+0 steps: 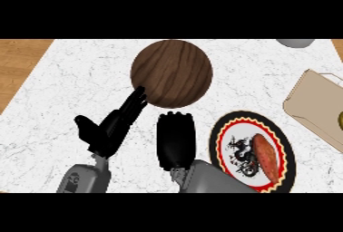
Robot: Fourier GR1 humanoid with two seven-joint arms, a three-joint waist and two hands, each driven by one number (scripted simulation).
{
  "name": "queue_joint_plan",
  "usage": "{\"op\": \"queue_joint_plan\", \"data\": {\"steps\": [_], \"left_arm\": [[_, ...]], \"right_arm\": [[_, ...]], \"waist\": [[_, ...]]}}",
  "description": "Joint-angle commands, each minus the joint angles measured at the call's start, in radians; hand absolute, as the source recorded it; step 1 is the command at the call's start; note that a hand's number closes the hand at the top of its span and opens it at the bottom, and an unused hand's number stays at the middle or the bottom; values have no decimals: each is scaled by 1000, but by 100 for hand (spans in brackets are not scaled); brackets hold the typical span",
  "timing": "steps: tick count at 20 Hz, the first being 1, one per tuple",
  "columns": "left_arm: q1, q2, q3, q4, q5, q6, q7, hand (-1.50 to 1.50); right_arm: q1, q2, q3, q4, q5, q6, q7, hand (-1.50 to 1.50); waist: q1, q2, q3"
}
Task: Pick the cupcake from the plate and place it in the bowl
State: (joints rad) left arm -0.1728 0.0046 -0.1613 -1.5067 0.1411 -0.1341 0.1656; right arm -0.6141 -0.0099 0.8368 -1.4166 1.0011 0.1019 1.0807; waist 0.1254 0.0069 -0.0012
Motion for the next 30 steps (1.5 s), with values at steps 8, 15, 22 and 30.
{"op": "queue_joint_plan", "data": {"steps": [8, 15, 22, 30], "left_arm": [[-16, 16, 13, 15, 9, 1, 7, 0], [-26, 16, 11, 8, 9, 0, 21, 0], [-13, 26, 34, 26, 23, -13, -6, 0], [-14, 2, 19, 0, 4, 20, 10, 0]], "right_arm": [[-397, 9, -4, -6, -58, -19, 337, 150], [-578, 9, -72, 103, -135, -68, 365, 150], [-697, 9, -154, 322, -182, -154, 295, 150], [-724, 9, -204, 600, -156, -368, 108, 150]], "waist": [[-3, -14, -4], [-14, -9, -4], [-22, 6, -4], [-36, 14, -1]]}}
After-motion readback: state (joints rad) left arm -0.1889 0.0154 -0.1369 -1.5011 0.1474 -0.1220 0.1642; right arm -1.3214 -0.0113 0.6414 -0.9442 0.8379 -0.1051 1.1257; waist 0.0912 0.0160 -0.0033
